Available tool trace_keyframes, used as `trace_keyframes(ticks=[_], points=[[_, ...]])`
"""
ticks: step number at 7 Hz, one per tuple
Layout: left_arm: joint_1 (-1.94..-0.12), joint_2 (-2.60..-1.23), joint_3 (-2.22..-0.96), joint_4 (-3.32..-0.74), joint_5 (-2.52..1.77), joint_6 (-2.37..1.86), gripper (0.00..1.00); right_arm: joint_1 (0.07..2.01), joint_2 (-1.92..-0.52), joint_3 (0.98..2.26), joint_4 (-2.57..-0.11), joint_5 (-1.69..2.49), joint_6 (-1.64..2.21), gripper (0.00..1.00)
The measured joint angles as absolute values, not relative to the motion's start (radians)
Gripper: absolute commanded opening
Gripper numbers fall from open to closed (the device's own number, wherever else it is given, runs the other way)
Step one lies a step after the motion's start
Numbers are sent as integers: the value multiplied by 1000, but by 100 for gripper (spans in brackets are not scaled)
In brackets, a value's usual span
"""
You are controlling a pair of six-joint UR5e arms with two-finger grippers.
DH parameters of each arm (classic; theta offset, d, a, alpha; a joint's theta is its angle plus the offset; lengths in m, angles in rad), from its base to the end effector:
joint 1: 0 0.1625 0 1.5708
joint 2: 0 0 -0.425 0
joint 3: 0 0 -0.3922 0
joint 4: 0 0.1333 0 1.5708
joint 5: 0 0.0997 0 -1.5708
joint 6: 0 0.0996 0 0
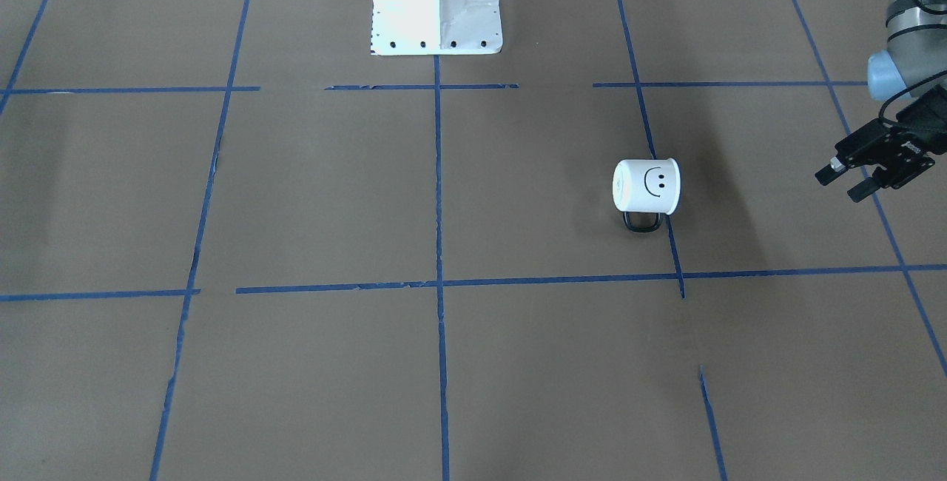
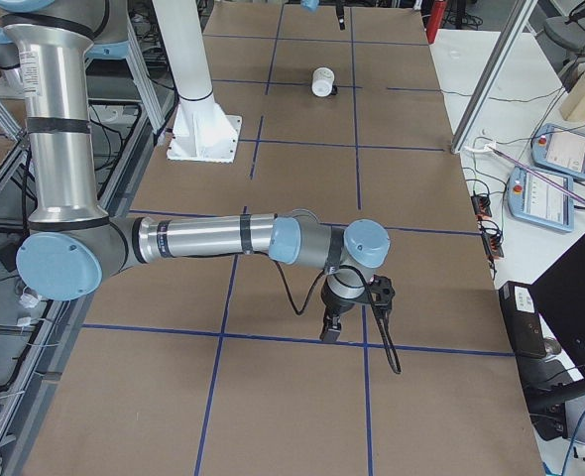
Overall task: Flip mug
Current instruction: 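Move the left gripper in toward the white mug lying on its side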
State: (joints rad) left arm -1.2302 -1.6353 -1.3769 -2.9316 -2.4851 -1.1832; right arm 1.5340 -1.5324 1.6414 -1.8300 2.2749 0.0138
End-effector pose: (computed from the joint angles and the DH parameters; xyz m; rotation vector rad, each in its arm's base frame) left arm 0.1180 -0.4959 0.5634 0.2735 1.3400 -0.1450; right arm 0.0506 -0.4956 0.6345 -0.1617 -0.6988 0.0309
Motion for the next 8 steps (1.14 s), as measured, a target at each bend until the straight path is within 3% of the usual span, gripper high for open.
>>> trace_keyframes(ticks=[4,8], points=[[-1080,-1655,-1365,-3209,-2303,-1524,100,1534,-1533,1641,-1830,2275,14,100],[-925,-1667,-1361,-3321,-2086,-1635,100,1534,-1533,1641,-1830,2275,14,100]])
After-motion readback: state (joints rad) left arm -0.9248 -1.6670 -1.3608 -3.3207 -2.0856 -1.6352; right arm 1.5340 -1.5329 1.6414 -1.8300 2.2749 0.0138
